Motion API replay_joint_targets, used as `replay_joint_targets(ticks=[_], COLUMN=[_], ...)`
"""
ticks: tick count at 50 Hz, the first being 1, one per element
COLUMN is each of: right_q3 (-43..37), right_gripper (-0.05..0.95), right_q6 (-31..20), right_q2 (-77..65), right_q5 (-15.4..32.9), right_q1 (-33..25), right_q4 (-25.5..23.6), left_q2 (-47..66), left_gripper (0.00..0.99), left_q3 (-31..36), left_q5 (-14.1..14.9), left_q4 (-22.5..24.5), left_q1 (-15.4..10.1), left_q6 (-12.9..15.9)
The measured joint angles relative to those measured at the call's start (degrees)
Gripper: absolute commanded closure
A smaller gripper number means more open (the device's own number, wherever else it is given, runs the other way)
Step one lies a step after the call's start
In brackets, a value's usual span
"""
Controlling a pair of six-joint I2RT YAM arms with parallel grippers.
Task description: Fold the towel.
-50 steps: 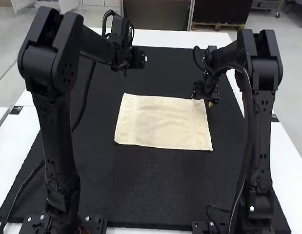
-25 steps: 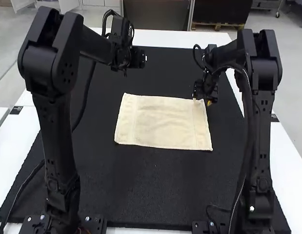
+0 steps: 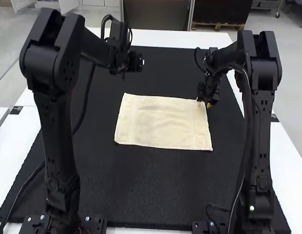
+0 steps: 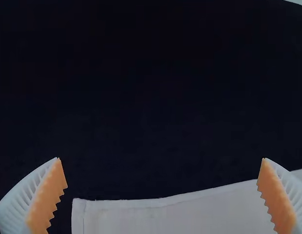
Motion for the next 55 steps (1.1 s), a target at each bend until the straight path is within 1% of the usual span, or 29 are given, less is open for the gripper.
replay_joint_targets(ticks=[7,13,19,27,33,37,40,44,49,52,55], right_q3=[0.0,0.0,0.0,0.0,0.0,0.0,0.0,0.0,0.0,0.0,0.0], right_gripper=[0.41,0.41,0.41,0.41,0.41,0.41,0.41,0.41,0.41,0.41,0.41], right_q6=[0.0,0.0,0.0,0.0,0.0,0.0,0.0,0.0,0.0,0.0,0.0], right_q2=[0.0,0.0,0.0,0.0,0.0,0.0,0.0,0.0,0.0,0.0,0.0], right_q5=[0.0,0.0,0.0,0.0,0.0,0.0,0.0,0.0,0.0,0.0,0.0], right_q1=[0.0,0.0,0.0,0.0,0.0,0.0,0.0,0.0,0.0,0.0,0.0], right_q4=[0.0,0.0,0.0,0.0,0.0,0.0,0.0,0.0,0.0,0.0,0.0], left_q2=[2.7,5.9,6.9,6.9,6.9,6.9,6.9,6.9,7.1,7.7,8.6], left_gripper=[0.077,0.077,0.077,0.075,0.075,0.074,0.074,0.074,0.074,0.074,0.072], left_q3=[-1.3,-1.5,-2.1,-2.5,-2.6,-2.6,-2.6,-2.6,-2.6,-2.6,-2.6], left_q5=[0.0,0.0,-0.2,-0.2,-0.2,-0.2,-0.4,-0.9,-1.5,-1.8,-1.9], left_q4=[-1.0,-2.6,-4.2,-3.8,-3.8,-3.6,-3.5,-3.5,-3.4,-3.1,-3.1], left_q1=[1.3,1.5,0.6,-1.4,-1.3,-0.2,1.1,3.6,6.1,6.7,6.6], left_q6=[-0.4,-0.5,-0.6,-0.7,-0.8,-0.8,-0.8,-0.8,-0.8,-0.7,-0.6])
